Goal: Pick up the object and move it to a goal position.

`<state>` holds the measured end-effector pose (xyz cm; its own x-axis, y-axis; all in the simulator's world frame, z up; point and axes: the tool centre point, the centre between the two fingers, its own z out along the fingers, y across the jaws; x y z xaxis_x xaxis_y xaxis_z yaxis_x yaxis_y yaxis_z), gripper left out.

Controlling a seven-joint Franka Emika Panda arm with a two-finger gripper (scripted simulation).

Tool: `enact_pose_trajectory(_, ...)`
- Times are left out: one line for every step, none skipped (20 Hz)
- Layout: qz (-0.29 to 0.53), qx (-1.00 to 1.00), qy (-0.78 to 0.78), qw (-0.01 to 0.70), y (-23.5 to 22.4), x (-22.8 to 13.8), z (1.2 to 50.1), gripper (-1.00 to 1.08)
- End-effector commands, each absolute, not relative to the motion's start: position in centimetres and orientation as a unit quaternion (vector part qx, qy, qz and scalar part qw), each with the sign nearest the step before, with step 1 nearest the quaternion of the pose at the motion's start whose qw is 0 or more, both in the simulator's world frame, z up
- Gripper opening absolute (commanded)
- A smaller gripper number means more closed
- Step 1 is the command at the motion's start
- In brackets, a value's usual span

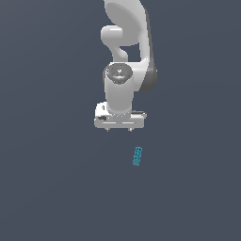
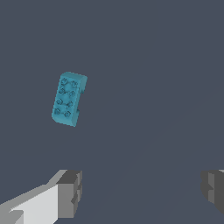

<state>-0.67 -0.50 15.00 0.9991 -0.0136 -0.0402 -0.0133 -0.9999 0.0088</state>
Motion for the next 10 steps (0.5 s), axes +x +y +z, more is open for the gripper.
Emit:
enact_pose_trajectory(-0.02, 1.0, -0.007, 0.004, -0.5, -0.7, 15.0, 1.0)
enact_pose_trajectory(-0.02, 1.0, -0.006, 0.004, -0.4, -0.7, 15.0, 1.0)
enact_pose_trajectory(-0.02, 1.0, -0.004, 0.004, -0.3, -0.7, 15.0, 1.0)
enact_pose_trajectory(-0.021, 1.0, -0.001, 0.003, 0.0, -0.6, 14.9, 1.0)
enact_pose_trajectory(-0.022, 1.0, 0.004, 0.002, 0.4, -0.6, 14.8, 1.0)
enact_pose_trajectory(-0.022, 1.0, 0.01, 0.001, 0.8, -0.6, 14.7, 1.0)
enact_pose_trajectory(-0.023, 1.0, 0.016, 0.0, 1.3, -0.6, 14.6, 1.0)
enact_pose_trajectory(-0.024, 0.999, 0.022, -0.001, 1.7, -0.6, 14.6, 1.0)
enact_pose_trajectory(-0.024, 0.999, 0.025, -0.002, 2.0, -0.6, 14.5, 1.0)
enact_pose_trajectory(-0.025, 0.999, 0.028, -0.002, 2.2, -0.6, 14.5, 1.0)
